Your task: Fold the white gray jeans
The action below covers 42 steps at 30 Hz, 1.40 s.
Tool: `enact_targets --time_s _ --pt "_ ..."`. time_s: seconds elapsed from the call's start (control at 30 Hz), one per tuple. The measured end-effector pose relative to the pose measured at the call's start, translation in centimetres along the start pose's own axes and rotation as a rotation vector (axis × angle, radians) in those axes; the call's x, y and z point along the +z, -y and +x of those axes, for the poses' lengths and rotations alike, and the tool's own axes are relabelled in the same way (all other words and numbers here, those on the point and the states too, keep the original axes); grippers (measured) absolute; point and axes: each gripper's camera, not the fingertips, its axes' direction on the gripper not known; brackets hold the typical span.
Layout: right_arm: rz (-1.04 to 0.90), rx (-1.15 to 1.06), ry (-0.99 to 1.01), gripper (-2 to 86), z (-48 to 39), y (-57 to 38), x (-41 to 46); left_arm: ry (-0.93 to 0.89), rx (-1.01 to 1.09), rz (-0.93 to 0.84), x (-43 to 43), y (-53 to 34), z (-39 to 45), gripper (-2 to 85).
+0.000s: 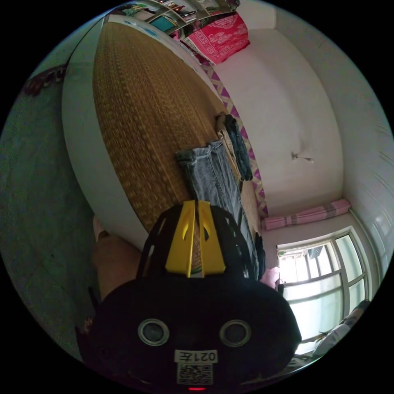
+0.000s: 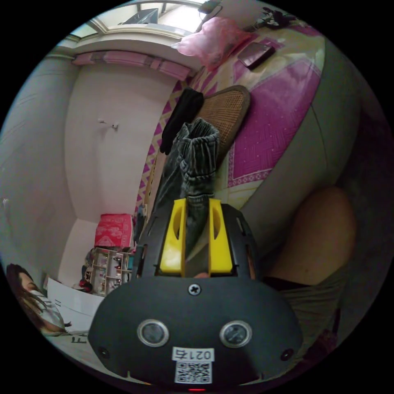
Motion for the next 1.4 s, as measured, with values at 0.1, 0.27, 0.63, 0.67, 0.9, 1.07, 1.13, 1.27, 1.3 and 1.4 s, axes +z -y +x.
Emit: enact_targets --time_s 0.1,0.27,0.63,0.67,0.9,1.07,1.13,1.27,1.3,1.4 --pt "-0.015 0.026 0.044 7.6 1.2 0.7 1.1 -0.007 0.001 -0.009 1.2 0.5 0.3 0.1" --pt "-0.037 0.09 0.117 7.1 4.0 0.8 1.9 -0.045 0.027 -0.017 2.9 1.2 0.7 6.9" --pt "-0.059 0.094 0.128 3.2 8.2 -1.9 4.3 0.02 0.014 -0.028 7.5 1.9 1.2 -0.8" --pt "-0.06 0.091 0.139 2.6 8.5 -2.3 4.6 0.023 0.016 -0.026 7.8 1.9 1.3 -0.9" --pt "-0.099 0.02 0.348 1.3 6.4 -2.5 5.4 -0.061 0.162 -0.009 8.7 3.8 8.1 -1.0" --pt "-0.154 -0.09 0.392 1.4 1.0 1.7 11.2 0.008 0.29 -0.071 14.3 8.9 16.9 -1.0" --pt "-0.186 -0.108 0.385 1.5 -0.4 4.2 15.7 0.059 0.317 -0.099 18.4 11.4 19.6 -0.9" --pt "-0.231 -0.11 0.296 2.1 -0.9 9.3 29.3 0.189 0.318 -0.166 30.2 16.3 22.4 -0.8" --pt "-0.231 -0.108 0.255 2.4 -0.2 9.9 33.3 0.224 0.312 -0.202 33.9 17.2 22.2 -0.5" --pt "-0.247 -0.087 0.139 3.3 3.7 9.2 41.9 0.33 0.305 -0.298 40.9 17.8 19.9 0.0"
